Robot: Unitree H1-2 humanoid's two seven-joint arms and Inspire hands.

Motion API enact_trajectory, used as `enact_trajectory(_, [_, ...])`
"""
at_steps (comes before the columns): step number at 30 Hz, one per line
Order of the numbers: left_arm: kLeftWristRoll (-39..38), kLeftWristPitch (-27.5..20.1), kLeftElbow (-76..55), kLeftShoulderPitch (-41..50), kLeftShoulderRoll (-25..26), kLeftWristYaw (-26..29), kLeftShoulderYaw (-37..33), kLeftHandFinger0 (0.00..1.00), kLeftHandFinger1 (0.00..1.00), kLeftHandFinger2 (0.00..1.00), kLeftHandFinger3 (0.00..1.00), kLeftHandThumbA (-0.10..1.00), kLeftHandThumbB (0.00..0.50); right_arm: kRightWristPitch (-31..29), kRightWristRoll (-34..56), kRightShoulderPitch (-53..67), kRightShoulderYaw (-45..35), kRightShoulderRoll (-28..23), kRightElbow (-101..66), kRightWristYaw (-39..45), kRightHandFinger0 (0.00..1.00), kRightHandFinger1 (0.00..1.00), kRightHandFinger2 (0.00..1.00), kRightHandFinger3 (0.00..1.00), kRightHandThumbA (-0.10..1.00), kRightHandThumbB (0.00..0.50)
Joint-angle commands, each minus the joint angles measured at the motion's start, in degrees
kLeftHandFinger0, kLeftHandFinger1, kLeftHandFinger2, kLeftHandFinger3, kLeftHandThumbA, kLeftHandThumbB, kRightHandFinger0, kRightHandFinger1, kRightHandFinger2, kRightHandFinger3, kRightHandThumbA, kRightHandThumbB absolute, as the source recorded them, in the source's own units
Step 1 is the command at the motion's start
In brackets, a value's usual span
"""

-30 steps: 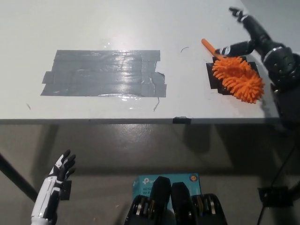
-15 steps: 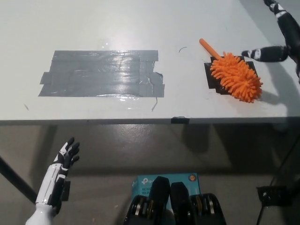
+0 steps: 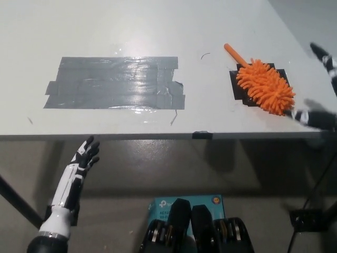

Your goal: A person hands an oraange duster to the robot and the robot grabs it with its right hand and places it on the black marked spot infron tof it on the desk

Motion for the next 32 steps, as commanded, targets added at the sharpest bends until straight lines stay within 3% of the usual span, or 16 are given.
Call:
enact_trajectory(1, [0.6,-3.4,3.8,-6.8,-1.0,-0.5,-1.9,1.0,1.0,1.0,1.0,0.97,0.217,-3.5,13.6,12.1,-1.4,1.8,-32.1,0.3,1.0,1.0,1.0,1.0,1.0,0.356])
enact_trajectory(5, [0.0,-4.0,4.6,-6.6,-1.5,-0.3,-1.7,1.0,1.0,1.0,1.0,0.96,0.212,-9.6,13.0,14.6,1.5,6.0,-23.2,-0.9,1.0,1.0,1.0,1.0,0.97,0.275])
enact_trajectory(8, [0.6,-5.1,4.5,-5.2,-1.9,0.4,-1.9,1.0,1.0,1.0,1.0,0.94,0.177,-13.5,12.0,15.4,2.2,10.1,-12.7,-2.9,1.0,1.0,1.0,1.0,0.92,0.213])
enact_trajectory(10, [0.6,-5.5,4.5,-5.1,-2.0,0.5,-1.8,1.0,1.0,1.0,1.0,0.95,0.169,-14.0,13.4,15.1,1.6,12.5,-9.2,-3.4,1.0,1.0,1.0,1.0,0.91,0.217])
enact_trajectory(14, [1.2,-6.6,4.7,-3.1,-3.5,2.2,-1.1,1.0,1.0,1.0,1.0,0.95,0.152,-13.8,17.9,15.7,1.9,19.6,-1.1,-2.9,1.0,1.0,1.0,1.0,1.0,0.211])
enact_trajectory(16, [1.9,-7.0,4.9,-3.1,-4.4,3.2,-0.9,1.0,1.0,1.0,1.0,0.96,0.154,-14.8,18.1,14.5,2.6,22.0,3.0,-2.7,1.0,1.0,1.0,1.0,1.0,0.172])
enact_trajectory(20, [2.7,-8.1,6.3,-3.0,-5.8,4.1,-1.0,1.0,1.0,1.0,1.0,0.98,0.148,-16.3,17.0,13.5,3.2,25.0,8.1,-3.6,1.0,1.0,1.0,1.0,0.97,0.148])
enact_trajectory(27, [3.4,-10.2,6.9,0.1,-5.7,3.8,-1.6,1.0,1.0,1.0,1.0,0.95,0.136,-18.1,16.0,15.1,3.8,26.3,12.6,-4.2,1.0,1.0,1.0,1.0,0.93,0.143])
enact_trajectory(28, [3.5,-10.8,7.8,0.3,-5.3,3.7,-1.4,1.0,1.0,1.0,1.0,0.95,0.156,-18.3,16.4,15.4,3.7,25.9,12.8,-3.9,1.0,1.0,1.0,1.0,0.91,0.143])
enact_trajectory(32, [3.0,-11.1,7.8,2.7,-5.1,2.9,-1.7,1.0,1.0,1.0,1.0,0.93,0.154,-19.8,16.9,18.3,3.6,25.5,13.1,-3.8,1.0,1.0,1.0,1.0,0.9,0.135])
